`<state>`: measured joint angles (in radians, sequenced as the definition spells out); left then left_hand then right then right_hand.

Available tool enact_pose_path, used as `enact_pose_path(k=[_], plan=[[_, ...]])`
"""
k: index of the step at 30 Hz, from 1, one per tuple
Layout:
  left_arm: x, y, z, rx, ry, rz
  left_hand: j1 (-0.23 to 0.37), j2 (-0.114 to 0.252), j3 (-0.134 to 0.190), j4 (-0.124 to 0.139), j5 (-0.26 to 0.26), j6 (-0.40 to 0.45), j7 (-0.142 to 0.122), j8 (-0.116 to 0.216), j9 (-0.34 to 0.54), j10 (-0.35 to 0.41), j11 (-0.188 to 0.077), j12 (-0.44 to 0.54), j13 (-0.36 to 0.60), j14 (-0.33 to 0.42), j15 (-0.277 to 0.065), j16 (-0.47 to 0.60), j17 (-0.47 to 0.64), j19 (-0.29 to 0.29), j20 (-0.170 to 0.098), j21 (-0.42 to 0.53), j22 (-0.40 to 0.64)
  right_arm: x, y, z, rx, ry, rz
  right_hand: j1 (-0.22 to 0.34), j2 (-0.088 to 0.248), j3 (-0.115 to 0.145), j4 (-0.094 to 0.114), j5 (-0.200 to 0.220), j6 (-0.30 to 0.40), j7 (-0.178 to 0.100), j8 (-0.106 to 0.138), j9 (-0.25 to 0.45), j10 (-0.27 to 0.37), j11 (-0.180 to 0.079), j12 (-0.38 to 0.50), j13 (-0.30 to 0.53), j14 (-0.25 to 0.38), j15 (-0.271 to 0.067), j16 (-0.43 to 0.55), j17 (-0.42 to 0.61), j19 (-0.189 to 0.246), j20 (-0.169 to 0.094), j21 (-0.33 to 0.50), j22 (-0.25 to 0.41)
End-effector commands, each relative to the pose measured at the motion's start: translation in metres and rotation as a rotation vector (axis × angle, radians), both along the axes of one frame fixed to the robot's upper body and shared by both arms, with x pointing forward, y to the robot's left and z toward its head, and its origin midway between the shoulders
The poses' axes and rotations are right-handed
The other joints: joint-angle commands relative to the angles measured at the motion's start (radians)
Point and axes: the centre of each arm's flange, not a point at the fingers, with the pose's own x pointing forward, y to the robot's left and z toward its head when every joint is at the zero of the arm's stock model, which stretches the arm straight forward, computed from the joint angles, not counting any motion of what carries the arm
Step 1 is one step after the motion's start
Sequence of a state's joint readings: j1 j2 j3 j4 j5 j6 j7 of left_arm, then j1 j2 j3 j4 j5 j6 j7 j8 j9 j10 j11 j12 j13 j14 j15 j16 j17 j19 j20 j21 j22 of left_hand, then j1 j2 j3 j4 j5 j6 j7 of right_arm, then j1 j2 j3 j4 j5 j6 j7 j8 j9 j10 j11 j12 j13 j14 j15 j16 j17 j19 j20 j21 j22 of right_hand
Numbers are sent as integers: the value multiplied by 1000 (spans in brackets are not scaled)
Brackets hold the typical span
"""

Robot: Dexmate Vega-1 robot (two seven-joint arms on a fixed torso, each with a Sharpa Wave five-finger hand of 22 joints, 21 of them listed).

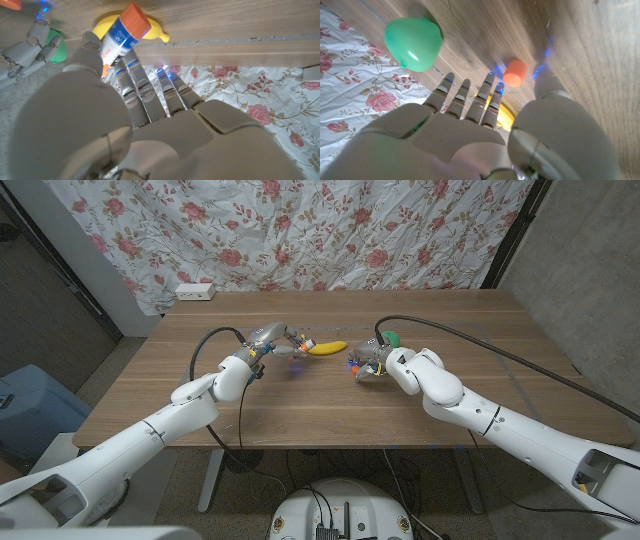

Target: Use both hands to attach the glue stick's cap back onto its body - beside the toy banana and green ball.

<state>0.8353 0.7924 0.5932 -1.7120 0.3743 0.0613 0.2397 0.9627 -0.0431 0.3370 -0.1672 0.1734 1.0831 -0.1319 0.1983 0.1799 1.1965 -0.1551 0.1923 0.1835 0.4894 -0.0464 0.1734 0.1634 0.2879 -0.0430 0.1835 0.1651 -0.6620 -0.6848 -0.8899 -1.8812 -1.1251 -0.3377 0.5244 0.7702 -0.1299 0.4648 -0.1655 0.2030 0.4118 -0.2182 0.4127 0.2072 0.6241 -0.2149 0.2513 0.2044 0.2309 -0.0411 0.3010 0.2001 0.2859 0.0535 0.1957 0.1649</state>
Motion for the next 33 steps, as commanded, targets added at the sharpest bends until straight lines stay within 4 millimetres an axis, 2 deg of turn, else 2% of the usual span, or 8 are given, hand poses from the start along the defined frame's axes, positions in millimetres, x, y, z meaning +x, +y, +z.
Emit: enact_pose_path(k=[1,9,14,16,28,33], plan=[[3,1,1,10,6,3,29,41,5,6,7,124,1,7,10,72,-67,3,6,3,-141,4,1,-3,-109,2,2,2,0,-2,12,-49,16,16,6,-8,-1,13,31,-1,14,4,29,-1,-1,0,23,-64,11,1,13,-2,-3,2],[3,1,2,15,3,0,27,43,4,7,7,124,3,7,10,73,-66,3,6,5,-140,5,1,-3,-109,2,2,5,-2,-3,21,-82,32,32,0,-28,1,45,101,-2,39,2,103,-4,-7,-4,73,-105,18,1,35,-21,-4,1],[3,1,2,14,8,3,27,44,3,7,7,125,4,7,11,73,-66,3,6,6,-139,5,1,-2,-109,3,2,7,-3,-4,22,-83,37,45,2,-35,1,57,137,-2,52,3,134,-4,-10,-6,85,-111,17,0,40,-26,-6,1],[3,2,2,15,9,4,26,45,3,8,7,126,5,7,11,73,-66,3,6,6,-139,5,1,-2,-109,3,2,7,-4,-5,26,-86,40,56,5,-45,4,69,177,-2,66,3,166,-5,-15,-7,103,-124,19,1,45,-30,-7,1],[4,2,3,17,9,10,24,48,2,8,6,125,6,6,11,72,-66,2,6,8,-138,5,1,-2,-107,3,2,9,-5,-2,41,-97,65,80,20,-78,10,94,282,-2,102,3,272,-7,-24,-7,155,-142,25,6,64,-38,-7,1],[4,2,3,17,12,10,21,49,1,9,6,124,7,6,11,72,-65,1,6,8,-137,5,1,-3,-107,3,2,10,-5,-2,44,-96,68,85,23,-81,11,96,293,-2,105,2,284,-7,-26,-7,163,-143,27,8,69,-40,-7,1]])
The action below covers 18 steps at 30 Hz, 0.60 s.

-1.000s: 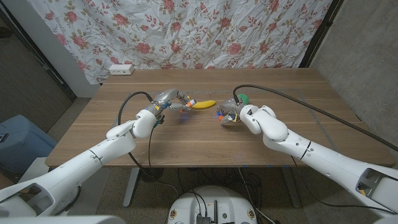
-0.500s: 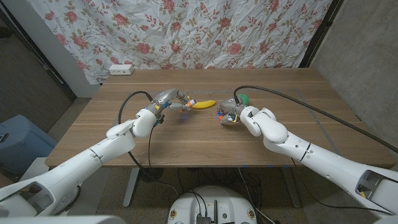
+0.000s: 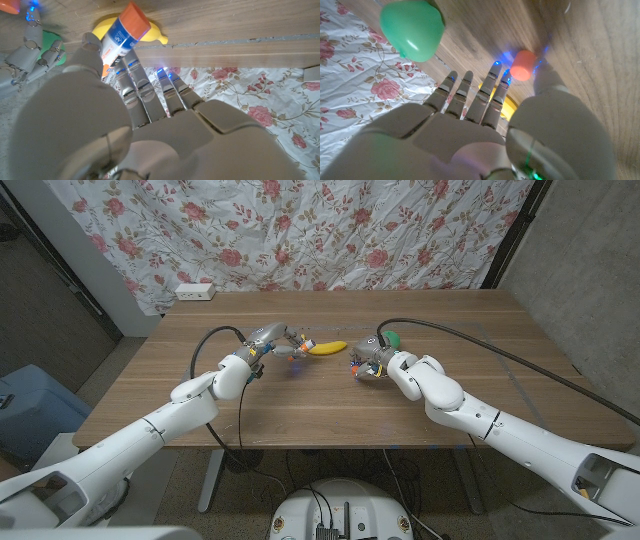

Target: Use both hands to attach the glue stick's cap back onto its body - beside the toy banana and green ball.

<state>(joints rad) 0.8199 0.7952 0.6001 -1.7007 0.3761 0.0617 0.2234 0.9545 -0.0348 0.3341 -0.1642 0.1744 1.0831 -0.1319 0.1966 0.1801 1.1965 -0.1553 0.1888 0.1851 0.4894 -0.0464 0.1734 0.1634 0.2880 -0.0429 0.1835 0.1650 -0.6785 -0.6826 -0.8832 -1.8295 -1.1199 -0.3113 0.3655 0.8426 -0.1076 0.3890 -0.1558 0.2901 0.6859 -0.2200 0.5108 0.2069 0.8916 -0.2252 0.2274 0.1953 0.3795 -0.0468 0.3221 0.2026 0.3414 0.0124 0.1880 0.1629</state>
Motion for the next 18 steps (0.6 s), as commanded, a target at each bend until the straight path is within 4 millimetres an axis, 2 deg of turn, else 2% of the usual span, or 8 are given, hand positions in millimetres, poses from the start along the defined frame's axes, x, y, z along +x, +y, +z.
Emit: enact_pose_path(k=[1,8,12,17,18], plan=[[1,0,1,1,4,4,29,41,3,7,5,124,7,8,11,72,-65,5,5,8,-136,5,1,-7,-108,1,2,2,-1,2,14,-8,21,14,3,-7,1,10,25,0,9,3,21,3,-2,2,19,-137,7,5,14,0,1,3],[1,0,1,3,4,4,26,42,2,8,5,124,6,7,11,71,-65,4,4,8,-136,5,1,-8,-107,1,2,5,-3,1,17,-4,28,28,11,-19,1,16,67,-1,23,3,59,3,-5,3,39,-138,12,10,20,-6,0,3],[1,-1,1,3,4,5,25,43,1,8,5,125,6,8,11,71,-65,4,4,9,-136,5,0,-9,-108,1,2,5,-4,1,16,-3,29,42,22,-28,2,20,91,-1,29,2,100,3,-4,4,56,-141,20,15,26,-10,0,3],[3,-3,2,6,5,3,24,44,1,8,5,124,6,7,11,71,-65,4,5,8,-136,5,0,-9,-107,1,2,4,-5,1,22,-6,35,48,31,-32,4,21,105,-1,32,1,114,2,-6,4,71,-141,27,19,30,-16,0,3],[3,-3,3,6,5,2,23,44,1,8,5,124,8,7,11,71,-65,4,5,8,-136,4,0,-9,-108,1,2,3,-6,1,20,-7,37,60,36,-39,1,21,135,1,41,2,138,2,-6,5,71,-141,26,18,31,-17,-1,3]])
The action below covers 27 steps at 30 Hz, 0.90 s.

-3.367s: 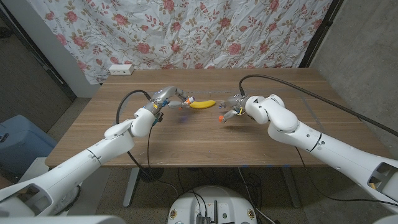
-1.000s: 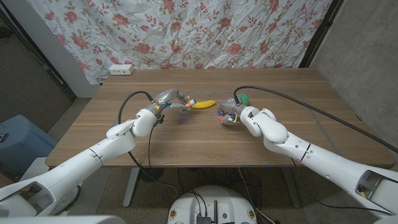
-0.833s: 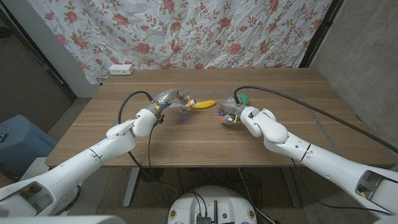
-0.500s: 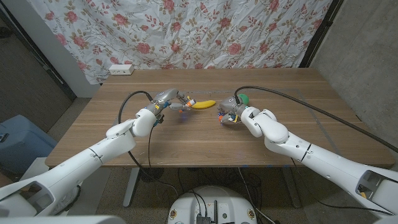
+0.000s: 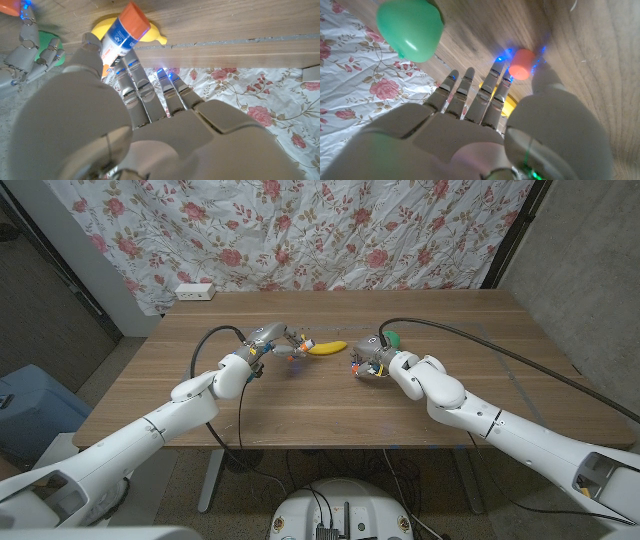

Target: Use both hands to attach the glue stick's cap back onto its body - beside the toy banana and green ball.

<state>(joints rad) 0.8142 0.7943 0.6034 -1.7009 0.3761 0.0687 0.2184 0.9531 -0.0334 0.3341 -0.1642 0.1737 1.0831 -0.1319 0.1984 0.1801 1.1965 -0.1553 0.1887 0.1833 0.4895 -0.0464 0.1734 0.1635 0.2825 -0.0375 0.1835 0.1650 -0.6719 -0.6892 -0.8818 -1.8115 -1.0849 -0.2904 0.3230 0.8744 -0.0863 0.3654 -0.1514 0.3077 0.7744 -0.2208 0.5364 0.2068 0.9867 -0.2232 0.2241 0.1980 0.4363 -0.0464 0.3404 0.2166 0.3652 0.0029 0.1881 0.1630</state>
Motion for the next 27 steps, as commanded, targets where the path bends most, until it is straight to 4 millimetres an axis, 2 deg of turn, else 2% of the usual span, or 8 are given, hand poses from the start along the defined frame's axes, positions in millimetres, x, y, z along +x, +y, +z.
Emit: enact_pose_path(k=[1,14,27], plan=[[2,-3,1,4,2,-2,25,43,1,8,6,125,7,5,11,71,-65,4,6,8,-136,4,0,-3,-113,2,2,-1,-3,1,9,-2,12,29,15,-22,-1,3,50,-1,14,1,48,0,-7,1,22,-138,11,5,8,-7,-1,3],[4,-13,2,0,6,-20,23,45,0,7,6,124,6,5,11,71,-65,4,6,8,-137,4,0,-4,-113,2,2,-7,-10,9,44,-12,29,43,41,-28,2,0,75,-1,18,0,76,0,-9,2,34,-142,19,11,10,-24,-2,3],[15,-19,-2,-98,72,-91,23,47,-1,6,6,118,10,2,11,63,-64,1,6,9,-137,4,0,-2,-113,3,2,-18,-27,32,174,-26,33,52,56,-33,3,-3,90,-2,20,0,92,0,-11,2,30,-143,19,12,5,-34,-4,3]])
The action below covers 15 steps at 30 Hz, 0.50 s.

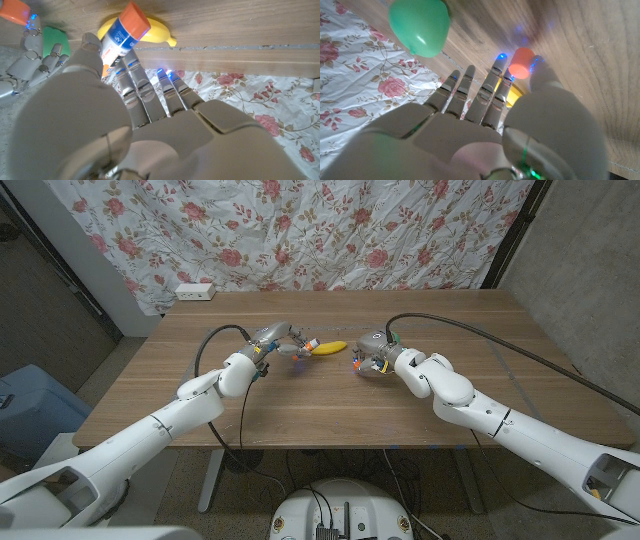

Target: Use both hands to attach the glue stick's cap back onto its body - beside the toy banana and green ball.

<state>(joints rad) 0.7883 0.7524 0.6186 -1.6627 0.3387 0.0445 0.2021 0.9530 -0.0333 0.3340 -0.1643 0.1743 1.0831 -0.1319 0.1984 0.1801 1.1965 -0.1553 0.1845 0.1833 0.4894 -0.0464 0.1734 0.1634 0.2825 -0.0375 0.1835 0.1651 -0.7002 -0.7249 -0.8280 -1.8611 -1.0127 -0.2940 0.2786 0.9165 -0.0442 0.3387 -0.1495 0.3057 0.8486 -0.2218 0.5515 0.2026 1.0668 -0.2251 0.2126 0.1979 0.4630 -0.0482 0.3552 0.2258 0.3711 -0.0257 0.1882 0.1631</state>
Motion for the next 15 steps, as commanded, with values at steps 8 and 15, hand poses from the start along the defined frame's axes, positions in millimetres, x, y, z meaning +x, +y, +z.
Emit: enact_pose_path(k=[8,15], plan=[[12,-13,-1,-77,60,-60,24,47,-1,4,6,116,8,2,11,59,-65,4,6,9,-137,4,0,-2,-113,3,2,-13,-26,32,183,1,10,14,19,-10,1,-4,22,-1,5,4,19,2,-1,3,0,-140,3,4,-5,-7,-5,3],[11,-22,2,-65,69,-74,24,48,-1,4,6,113,11,1,11,58,-65,4,6,9,-136,3,0,-1,-112,3,2,-17,-36,42,248,16,12,14,21,-17,2,-8,26,-1,4,4,24,2,-3,2,-1,-137,3,4,-6,-7,-4,2]])
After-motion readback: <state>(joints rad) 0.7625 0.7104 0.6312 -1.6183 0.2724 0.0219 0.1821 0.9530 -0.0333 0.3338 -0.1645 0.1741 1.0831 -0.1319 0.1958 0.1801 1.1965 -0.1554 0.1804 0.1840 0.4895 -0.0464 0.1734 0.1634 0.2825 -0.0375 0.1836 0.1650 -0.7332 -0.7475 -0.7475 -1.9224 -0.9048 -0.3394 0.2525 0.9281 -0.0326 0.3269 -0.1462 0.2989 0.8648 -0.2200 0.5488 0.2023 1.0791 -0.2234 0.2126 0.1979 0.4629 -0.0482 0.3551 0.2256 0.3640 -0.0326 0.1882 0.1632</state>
